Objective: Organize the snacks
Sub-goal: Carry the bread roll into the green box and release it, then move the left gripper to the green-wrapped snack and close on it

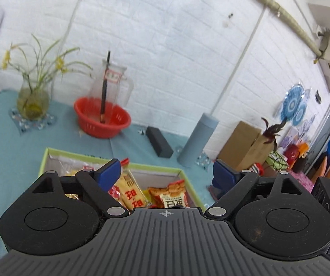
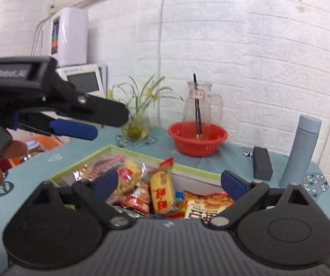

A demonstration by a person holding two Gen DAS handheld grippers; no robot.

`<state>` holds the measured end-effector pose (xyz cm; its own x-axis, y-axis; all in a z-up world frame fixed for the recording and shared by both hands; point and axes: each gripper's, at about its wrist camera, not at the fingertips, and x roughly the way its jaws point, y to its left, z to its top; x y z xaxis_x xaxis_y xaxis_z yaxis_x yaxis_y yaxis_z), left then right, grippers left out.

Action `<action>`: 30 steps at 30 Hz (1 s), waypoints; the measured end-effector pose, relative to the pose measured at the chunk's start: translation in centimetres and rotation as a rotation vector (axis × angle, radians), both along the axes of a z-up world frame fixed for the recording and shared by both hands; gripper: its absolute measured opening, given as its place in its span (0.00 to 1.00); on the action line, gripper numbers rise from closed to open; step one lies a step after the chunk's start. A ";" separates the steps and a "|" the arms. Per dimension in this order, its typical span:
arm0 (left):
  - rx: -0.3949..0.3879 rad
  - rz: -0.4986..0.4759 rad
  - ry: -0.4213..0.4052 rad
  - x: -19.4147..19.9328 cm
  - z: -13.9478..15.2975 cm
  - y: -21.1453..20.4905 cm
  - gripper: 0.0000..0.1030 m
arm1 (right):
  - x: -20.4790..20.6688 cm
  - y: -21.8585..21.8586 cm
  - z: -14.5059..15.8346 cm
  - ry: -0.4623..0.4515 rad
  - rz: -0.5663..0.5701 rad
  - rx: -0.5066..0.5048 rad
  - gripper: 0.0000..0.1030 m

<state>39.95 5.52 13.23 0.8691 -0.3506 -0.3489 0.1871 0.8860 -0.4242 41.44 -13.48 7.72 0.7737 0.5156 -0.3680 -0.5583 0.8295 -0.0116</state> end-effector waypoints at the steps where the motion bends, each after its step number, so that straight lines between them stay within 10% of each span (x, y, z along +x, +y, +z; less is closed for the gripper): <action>1: 0.005 0.007 -0.005 -0.3 0.3 0.0 0.74 | -0.3 0.0 0.3 -0.011 0.011 0.009 0.99; 11: -0.037 -0.046 -0.052 -4.4 2.1 -0.1 0.85 | -5.3 1.6 0.9 -0.028 0.062 -0.061 1.00; 30: 0.268 -0.196 0.388 -0.2 -10.7 -9.3 0.62 | -13.9 -3.6 -8.5 0.189 -0.044 -0.042 1.00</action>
<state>39.78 -3.77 2.53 0.5842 -0.3480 -0.7333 0.2347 0.9373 -0.2578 27.51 -17.09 -0.81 0.7101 0.4642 -0.5294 -0.5171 0.8541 0.0553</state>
